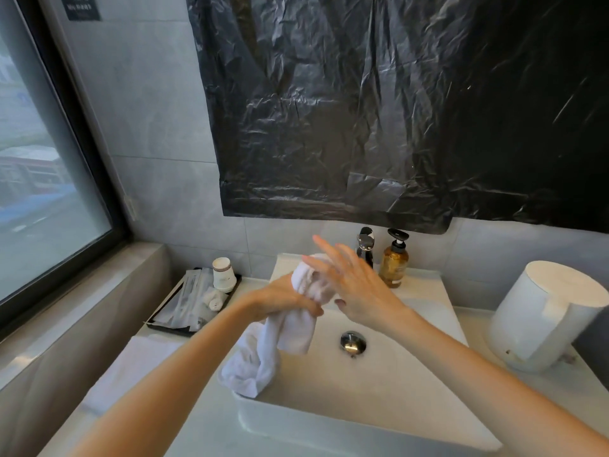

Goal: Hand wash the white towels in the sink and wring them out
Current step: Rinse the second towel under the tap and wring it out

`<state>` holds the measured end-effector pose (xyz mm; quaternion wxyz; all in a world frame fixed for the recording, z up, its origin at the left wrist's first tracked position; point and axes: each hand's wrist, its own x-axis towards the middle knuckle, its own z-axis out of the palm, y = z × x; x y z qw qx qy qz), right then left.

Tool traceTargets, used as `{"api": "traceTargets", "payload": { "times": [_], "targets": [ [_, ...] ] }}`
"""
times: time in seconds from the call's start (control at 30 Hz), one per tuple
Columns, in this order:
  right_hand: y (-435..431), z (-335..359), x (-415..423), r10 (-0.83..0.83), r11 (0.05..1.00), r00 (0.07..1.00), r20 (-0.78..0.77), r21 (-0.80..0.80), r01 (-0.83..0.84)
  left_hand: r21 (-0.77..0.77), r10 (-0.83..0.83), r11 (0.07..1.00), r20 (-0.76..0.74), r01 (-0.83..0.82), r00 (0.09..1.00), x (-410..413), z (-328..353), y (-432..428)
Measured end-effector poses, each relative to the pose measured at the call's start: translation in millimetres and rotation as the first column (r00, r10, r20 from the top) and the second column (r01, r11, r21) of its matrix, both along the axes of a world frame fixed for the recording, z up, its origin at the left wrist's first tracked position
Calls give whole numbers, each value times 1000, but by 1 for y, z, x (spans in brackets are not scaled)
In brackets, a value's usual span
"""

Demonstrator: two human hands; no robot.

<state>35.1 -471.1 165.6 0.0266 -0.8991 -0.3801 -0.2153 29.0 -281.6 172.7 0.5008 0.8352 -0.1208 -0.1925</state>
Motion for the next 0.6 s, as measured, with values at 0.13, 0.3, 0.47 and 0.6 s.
{"api": "traceTargets", "payload": {
  "times": [0.13, 0.3, 0.47, 0.6],
  "targets": [
    [2, -35, 9, 1, 996, 999, 36, 88, -4, 119, -46, 991, -124, 60, 991, 2, -14, -26],
    [-2, -54, 11, -331, 938, 914, -235, -190, 291, 541, 9, 839, 79, -51, 997, 11, -46, -50],
    [-10, -78, 18, -369, 914, 790, -489, -346, 212, 749, -260, 658, 325, -80, 909, 14, -84, -63],
    [-21, -91, 21, -325, 909, 343, -881, -190, 371, 797, -416, 589, 443, -136, 794, 18, -107, -67]
  ]
}}
